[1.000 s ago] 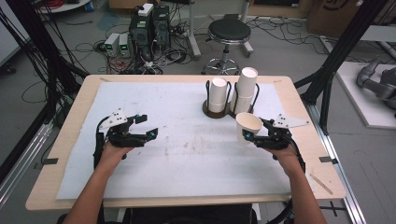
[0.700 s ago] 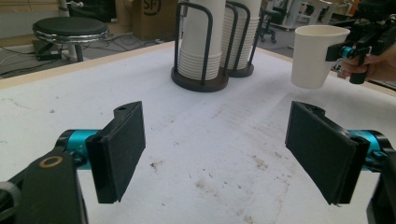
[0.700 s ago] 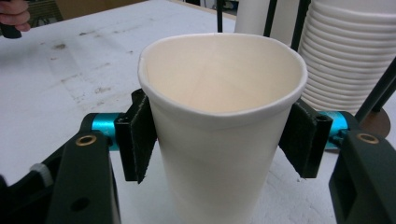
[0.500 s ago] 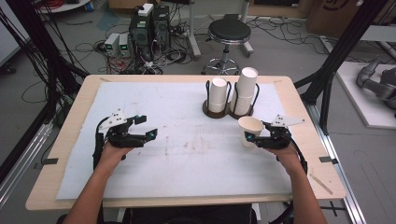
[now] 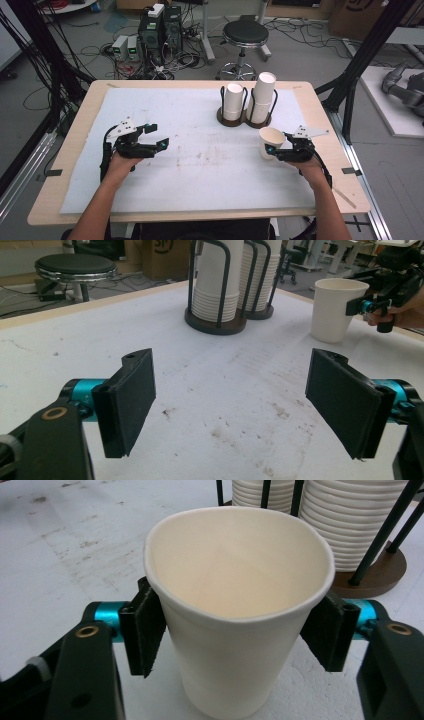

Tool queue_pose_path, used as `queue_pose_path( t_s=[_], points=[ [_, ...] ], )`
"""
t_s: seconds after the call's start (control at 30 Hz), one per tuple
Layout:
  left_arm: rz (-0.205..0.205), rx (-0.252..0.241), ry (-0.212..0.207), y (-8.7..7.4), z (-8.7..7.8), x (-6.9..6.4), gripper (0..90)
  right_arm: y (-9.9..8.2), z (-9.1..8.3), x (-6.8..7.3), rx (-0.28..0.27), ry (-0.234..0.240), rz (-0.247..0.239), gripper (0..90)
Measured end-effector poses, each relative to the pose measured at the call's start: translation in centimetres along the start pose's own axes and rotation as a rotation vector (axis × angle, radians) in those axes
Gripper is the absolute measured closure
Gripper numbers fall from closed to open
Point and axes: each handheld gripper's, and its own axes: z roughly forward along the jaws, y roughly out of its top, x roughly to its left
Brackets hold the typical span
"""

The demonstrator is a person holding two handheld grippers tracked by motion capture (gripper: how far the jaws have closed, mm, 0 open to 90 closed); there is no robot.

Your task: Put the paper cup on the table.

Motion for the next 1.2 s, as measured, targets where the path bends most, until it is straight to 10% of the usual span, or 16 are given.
queue_pose_path(
  t_s=[0.2,0.97,1.2],
  points=[
    [0.001,0.003,0.002,0.0,0.0,0.0,20.2,-0.2,-0.1,-0.1,-0.008,-0.026,0.055,20.0],
    [-0.006,-0.010,0.006,0.0,-0.3,0.2,20.2,-0.8,-4.3,1.6,-0.019,-0.025,0.009,20.0],
    [-0.008,-0.011,0.001,0.0,-0.2,0.1,20.2,0.6,-5.5,2.6,-0.094,-0.001,-0.001,20.0]
  ],
)
